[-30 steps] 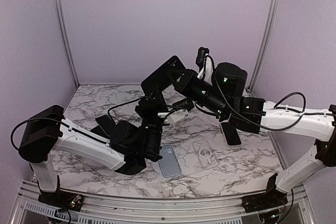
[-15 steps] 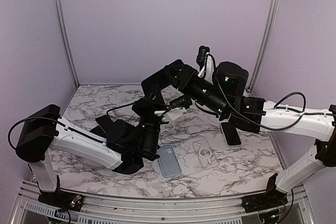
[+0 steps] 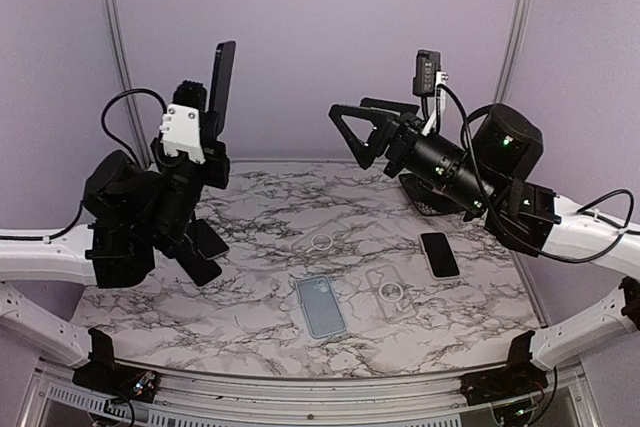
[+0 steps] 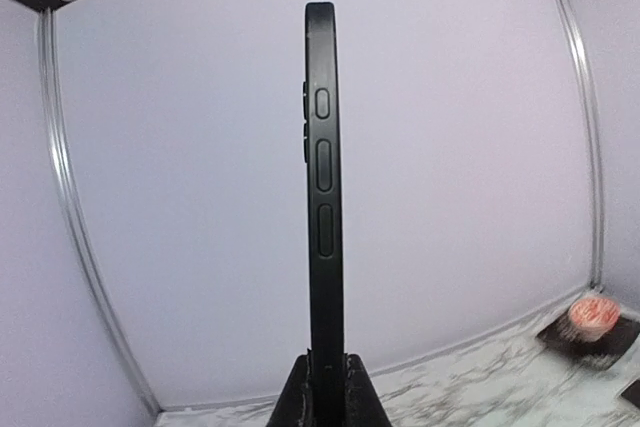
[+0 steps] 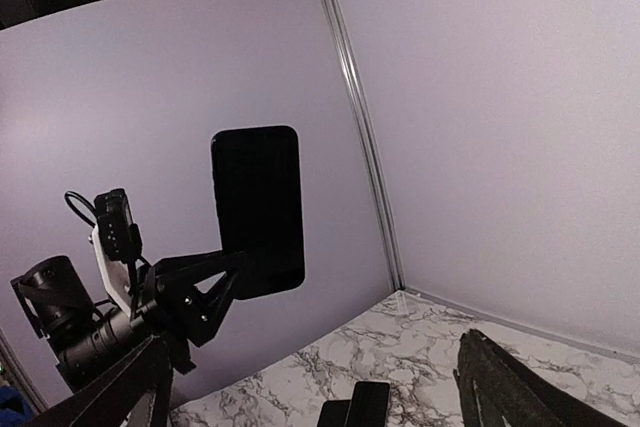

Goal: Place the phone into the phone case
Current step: Pass from the left arm to the right

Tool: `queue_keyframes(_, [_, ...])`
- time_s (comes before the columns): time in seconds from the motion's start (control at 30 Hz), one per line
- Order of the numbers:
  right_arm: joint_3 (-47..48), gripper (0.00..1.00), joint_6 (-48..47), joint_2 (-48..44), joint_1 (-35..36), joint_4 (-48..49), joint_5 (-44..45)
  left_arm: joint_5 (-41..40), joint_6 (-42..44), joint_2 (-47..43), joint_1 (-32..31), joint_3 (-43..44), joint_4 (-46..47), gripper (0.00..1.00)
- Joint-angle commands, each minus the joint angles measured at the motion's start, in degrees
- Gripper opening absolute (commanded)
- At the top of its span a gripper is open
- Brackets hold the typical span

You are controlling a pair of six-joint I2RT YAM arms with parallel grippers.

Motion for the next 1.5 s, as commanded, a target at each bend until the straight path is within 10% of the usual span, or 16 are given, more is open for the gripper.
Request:
queue_keyframes(0.0, [-1.4, 0.97, -10.2, -2.8, -3.4, -2.6, -12.4, 21.8, -31.6, -7.2, 2.8, -2.4, -15.6, 0.0])
queue_keyframes(0.27, [5.9, 0.9, -12.2, 2.6, -7.6, -7.2, -37.2, 59.8, -50.4, -8.4, 6.7, -0.7, -18.2, 0.0])
queue_keyframes(0.57, [6.3, 0.75, -8.6, 4.6, -7.6, -5.3, -41.1, 69.0, -55.8, -8.7, 6.8, -1.6, -12.4, 0.0])
queue_keyframes(0.87, [7.7, 0.04, -5.1, 7.1, -7.6, -4.1, -47.0, 68.0, -56.5, -7.8, 7.0, -2.6, -11.5, 0.0])
queue_keyframes(0.97, [7.4, 0.0, -4.6, 7.0, -7.6, -4.6, -46.2, 66.2, -56.4, -7.6, 7.3, -3.5, -12.9, 0.0])
queue_keyframes(1.0, [7.3, 0.0, -4.7, 6.8, -7.6, -5.7, -44.9, 65.0, -56.1, -7.5, 7.4, -3.9, -14.2, 0.05])
queue_keyframes(1.07, [7.7, 0.0, -5.4, 6.5, -7.8, -10.4, -38.9, 61.4, -54.7, -8.0, 7.5, -4.8, -19.0, 0.61])
queue_keyframes(1.13, [8.4, 0.0, -4.5, 6.5, -9.4, -17.8, -30.5, 54.6, -52.8, -8.7, 7.5, -5.7, -26.4, 0.82])
queue_keyframes(1.3, [8.2, 0.0, -3.0, 9.9, -12.2, -40.1, -10.8, 33.4, -48.5, -6.5, 7.5, -5.6, -51.4, 0.76])
queue_keyframes(1.47, [1.5, 0.0, 0.4, 12.1, -12.2, -44.9, -11.4, 34.2, -50.5, 0.4, 7.3, -8.9, -60.3, 0.49])
